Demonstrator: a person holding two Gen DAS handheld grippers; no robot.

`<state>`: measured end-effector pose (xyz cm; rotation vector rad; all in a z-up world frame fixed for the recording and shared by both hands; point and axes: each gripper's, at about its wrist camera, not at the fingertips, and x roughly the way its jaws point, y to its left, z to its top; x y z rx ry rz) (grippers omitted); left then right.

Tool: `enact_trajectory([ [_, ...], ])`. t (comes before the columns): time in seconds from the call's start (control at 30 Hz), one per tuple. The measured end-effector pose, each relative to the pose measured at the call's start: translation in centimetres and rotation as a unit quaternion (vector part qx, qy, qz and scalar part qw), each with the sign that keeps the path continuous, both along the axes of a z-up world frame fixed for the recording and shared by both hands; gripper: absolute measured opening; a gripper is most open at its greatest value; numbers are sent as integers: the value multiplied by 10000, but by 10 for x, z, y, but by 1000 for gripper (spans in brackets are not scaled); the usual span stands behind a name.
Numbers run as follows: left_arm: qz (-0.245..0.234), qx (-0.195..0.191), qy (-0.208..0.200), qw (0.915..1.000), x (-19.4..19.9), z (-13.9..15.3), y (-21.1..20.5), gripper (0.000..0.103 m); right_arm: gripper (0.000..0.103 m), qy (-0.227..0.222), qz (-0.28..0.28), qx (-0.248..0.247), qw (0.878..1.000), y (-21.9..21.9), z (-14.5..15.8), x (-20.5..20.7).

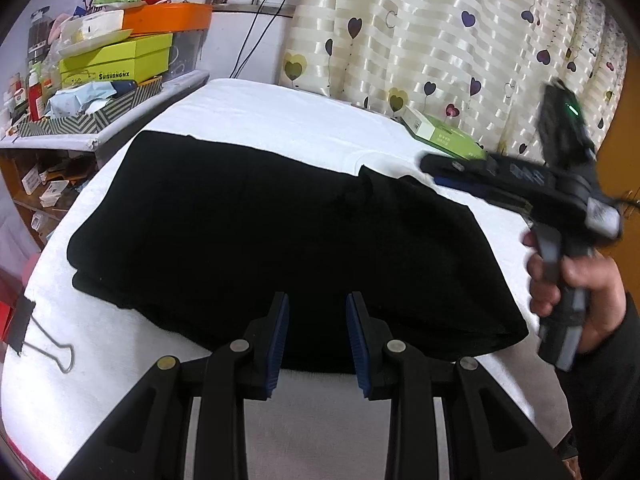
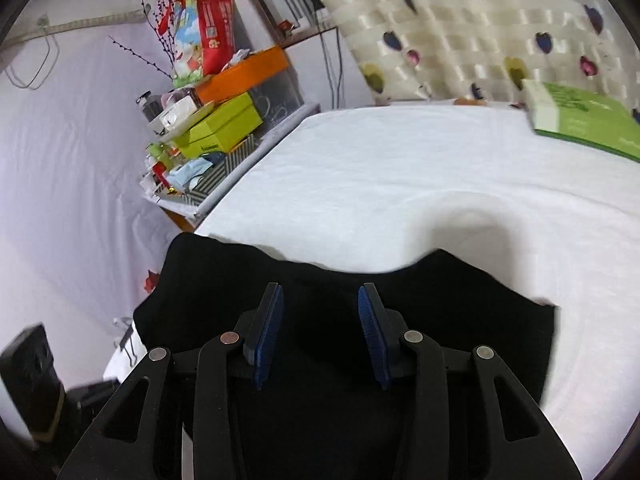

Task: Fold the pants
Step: 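Lay the folded pants down and open both tools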

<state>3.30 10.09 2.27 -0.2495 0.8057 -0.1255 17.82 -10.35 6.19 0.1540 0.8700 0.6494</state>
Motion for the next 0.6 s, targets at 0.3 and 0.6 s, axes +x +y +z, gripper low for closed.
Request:
enact_trajectory([
  [0.3, -434, -109, -117, 9989, 21, 7, -29, 32, 41, 387, -466, -386, 9974, -61, -41, -74],
  [0.6, -832, 192, 194, 9962, 16, -17, -49, 35, 41, 243, -366, -510, 9977, -75, -39, -105],
])
